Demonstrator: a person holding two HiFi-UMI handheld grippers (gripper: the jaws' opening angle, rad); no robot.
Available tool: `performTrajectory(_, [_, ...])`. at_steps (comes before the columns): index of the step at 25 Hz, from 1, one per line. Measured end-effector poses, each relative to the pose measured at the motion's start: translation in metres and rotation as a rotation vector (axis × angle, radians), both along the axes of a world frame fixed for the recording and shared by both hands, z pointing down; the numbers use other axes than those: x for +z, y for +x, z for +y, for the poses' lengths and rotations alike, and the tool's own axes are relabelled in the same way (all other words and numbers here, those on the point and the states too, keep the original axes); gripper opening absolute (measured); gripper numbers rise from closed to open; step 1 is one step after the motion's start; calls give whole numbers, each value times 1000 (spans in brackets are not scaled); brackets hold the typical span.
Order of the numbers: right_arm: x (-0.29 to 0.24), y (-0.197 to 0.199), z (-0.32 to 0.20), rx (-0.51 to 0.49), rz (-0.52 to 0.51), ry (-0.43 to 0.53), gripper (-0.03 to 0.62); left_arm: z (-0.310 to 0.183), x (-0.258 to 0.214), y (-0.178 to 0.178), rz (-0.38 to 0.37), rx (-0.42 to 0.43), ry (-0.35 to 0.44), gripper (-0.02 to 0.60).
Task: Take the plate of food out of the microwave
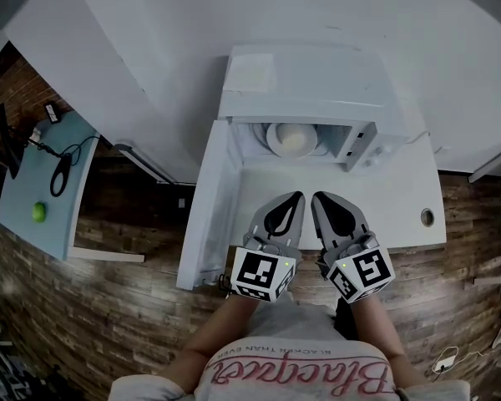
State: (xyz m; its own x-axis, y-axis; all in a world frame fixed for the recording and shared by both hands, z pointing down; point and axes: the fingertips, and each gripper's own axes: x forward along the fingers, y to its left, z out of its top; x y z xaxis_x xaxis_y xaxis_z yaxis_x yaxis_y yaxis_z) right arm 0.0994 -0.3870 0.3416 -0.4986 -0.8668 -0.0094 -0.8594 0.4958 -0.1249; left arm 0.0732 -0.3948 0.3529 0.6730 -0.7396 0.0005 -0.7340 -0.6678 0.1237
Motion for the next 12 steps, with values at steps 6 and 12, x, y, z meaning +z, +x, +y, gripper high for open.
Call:
performTrajectory(6, [2,-1,-15,13,-12,-36,14,-13,0,-3,14,7,-6,5])
performTrajectory(12, [19,6,-29,83,1,-115,14,-23,6,-12,25,-16,-20,5])
